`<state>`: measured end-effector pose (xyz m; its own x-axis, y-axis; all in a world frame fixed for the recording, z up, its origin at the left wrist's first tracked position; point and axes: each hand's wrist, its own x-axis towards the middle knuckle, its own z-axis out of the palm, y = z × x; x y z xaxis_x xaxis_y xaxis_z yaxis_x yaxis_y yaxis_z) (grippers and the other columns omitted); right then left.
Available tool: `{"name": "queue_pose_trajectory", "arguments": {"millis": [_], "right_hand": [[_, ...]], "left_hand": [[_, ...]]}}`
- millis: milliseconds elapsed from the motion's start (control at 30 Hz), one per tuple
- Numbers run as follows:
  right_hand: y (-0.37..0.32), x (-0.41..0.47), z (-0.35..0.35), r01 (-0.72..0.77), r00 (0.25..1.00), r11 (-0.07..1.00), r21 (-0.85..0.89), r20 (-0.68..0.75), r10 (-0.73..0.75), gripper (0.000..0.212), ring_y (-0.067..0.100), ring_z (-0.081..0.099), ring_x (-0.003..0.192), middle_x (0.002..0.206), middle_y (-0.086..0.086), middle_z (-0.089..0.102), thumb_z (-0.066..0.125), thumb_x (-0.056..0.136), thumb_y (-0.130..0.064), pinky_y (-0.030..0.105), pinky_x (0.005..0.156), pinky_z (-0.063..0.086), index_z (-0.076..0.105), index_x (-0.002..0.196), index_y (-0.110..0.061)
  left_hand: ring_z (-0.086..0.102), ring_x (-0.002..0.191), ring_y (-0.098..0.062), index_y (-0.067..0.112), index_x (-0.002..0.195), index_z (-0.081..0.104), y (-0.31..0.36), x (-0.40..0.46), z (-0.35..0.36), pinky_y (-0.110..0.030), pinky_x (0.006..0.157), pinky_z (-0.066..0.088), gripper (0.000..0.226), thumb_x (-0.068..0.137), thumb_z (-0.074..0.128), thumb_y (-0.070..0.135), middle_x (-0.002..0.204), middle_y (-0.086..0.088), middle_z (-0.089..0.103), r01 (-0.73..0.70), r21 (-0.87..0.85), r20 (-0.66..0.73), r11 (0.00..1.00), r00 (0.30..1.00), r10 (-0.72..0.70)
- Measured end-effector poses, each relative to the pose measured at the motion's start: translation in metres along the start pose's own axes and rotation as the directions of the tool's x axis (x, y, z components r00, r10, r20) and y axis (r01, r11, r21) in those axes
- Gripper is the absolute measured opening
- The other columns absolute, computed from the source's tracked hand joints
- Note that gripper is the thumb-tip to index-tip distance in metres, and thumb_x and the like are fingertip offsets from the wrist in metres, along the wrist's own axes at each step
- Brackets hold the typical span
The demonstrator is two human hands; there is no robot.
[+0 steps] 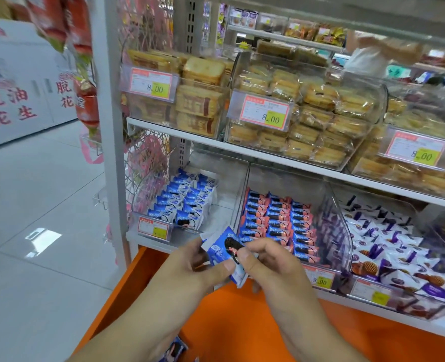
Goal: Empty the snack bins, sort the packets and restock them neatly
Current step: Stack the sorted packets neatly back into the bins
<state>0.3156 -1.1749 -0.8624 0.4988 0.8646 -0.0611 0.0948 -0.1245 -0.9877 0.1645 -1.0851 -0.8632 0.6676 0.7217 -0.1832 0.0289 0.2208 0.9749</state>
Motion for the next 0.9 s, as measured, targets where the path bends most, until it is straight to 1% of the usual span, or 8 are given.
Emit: {"name": "queue_pose_trajectory", "arguments": {"millis": [133,300,467,600,667,733,833,900], "right_hand": [[0.001,0.004,-0.002,0.018,1.0,0.999,-0.041,-0.005,-0.018,0.018,0.013,0.064,0.083,0.089,0.002,0.07,0.083,0.086,-0.038,0.031,0.077,0.049,0.073,0.093,-0.024],[0.001,0.008,-0.002,-0.014,0.999,0.999,-0.047,0.051,0.016,0.03,0.006,0.068,0.111,0.116,-0.01,0.075,0.085,0.087,-0.028,0.037,0.104,0.053,0.072,0.115,-0.028],[0.001,0.01,-0.001,-0.09,0.979,0.996,0.01,0.184,0.087,0.029,0.003,0.071,0.11,0.115,-0.012,0.078,0.074,0.094,-0.008,0.022,0.091,0.055,0.073,0.117,-0.026],[0.01,0.019,-0.003,-0.115,0.966,0.991,0.064,0.238,0.096,0.057,0.026,0.065,0.128,0.129,0.004,0.074,0.084,0.078,-0.026,0.046,0.109,0.049,0.07,0.133,-0.021],[0.011,0.023,-0.003,-0.1,0.969,0.992,0.071,0.236,0.08,0.06,0.03,0.066,0.125,0.127,0.008,0.074,0.086,0.074,-0.029,0.054,0.11,0.048,0.071,0.13,-0.018],[0.005,0.026,0.0,-0.067,0.976,0.997,0.031,0.208,0.059,0.06,0.03,0.069,0.119,0.122,0.009,0.076,0.09,0.068,-0.033,0.057,0.109,0.049,0.073,0.124,-0.017],[-0.011,0.04,0.007,0.004,0.98,0.998,-0.058,0.2,0.007,0.04,0.021,0.074,0.109,0.114,0.002,0.078,0.089,0.078,-0.02,0.044,0.097,0.058,0.076,0.116,-0.019],[-0.026,0.058,0.015,0.038,0.984,0.993,-0.11,0.177,-0.018,0.029,0.013,0.075,0.098,0.106,-0.005,0.08,0.085,0.084,-0.011,0.031,0.084,0.057,0.075,0.109,-0.02]], "left_hand": [[0.074,0.109,-0.025,0.025,0.129,0.068,-0.002,0.002,-0.006,-0.052,0.104,0.053,0.037,0.095,0.071,0.01,0.118,-0.003,0.077,0.016,-0.019,-0.018,1.0,1.0,-0.016],[0.072,0.113,-0.026,0.025,0.133,0.063,-0.005,0.005,-0.012,-0.053,0.107,0.051,0.044,0.094,0.074,0.008,0.121,-0.006,0.076,0.005,-0.072,0.0,0.997,1.0,-0.005],[0.069,0.118,-0.031,0.025,0.122,0.075,-0.007,0.006,-0.009,-0.056,0.11,0.049,0.047,0.083,0.07,-0.001,0.123,-0.011,0.074,-0.015,-0.21,0.034,0.978,0.999,0.023],[0.07,0.115,-0.033,0.018,0.121,0.076,-0.007,0.011,-0.013,-0.045,0.101,0.057,0.05,0.075,0.067,0.001,0.12,-0.02,0.072,0.011,-0.293,0.087,0.956,0.996,0.015],[0.072,0.112,-0.029,0.018,0.123,0.075,-0.006,0.015,-0.02,-0.04,0.096,0.058,0.051,0.074,0.067,0.003,0.117,-0.018,0.074,0.034,-0.261,0.12,0.965,0.993,-0.002],[0.071,0.115,-0.027,0.019,0.124,0.075,-0.001,0.022,-0.025,-0.042,0.103,0.054,0.053,0.074,0.067,0.003,0.117,-0.016,0.075,0.038,-0.187,0.145,0.982,0.989,-0.011],[0.07,0.116,-0.027,0.027,0.115,0.078,0.015,0.033,-0.039,-0.051,0.111,0.048,0.049,0.07,0.07,0.011,0.114,-0.012,0.077,0.016,-0.029,0.077,0.999,0.997,-0.014],[0.069,0.113,-0.011,0.039,0.115,0.075,0.023,0.044,-0.059,-0.045,0.113,0.046,0.049,0.069,0.073,0.023,0.114,0.005,0.077,-0.055,0.153,0.012,0.987,0.998,0.053]]}}
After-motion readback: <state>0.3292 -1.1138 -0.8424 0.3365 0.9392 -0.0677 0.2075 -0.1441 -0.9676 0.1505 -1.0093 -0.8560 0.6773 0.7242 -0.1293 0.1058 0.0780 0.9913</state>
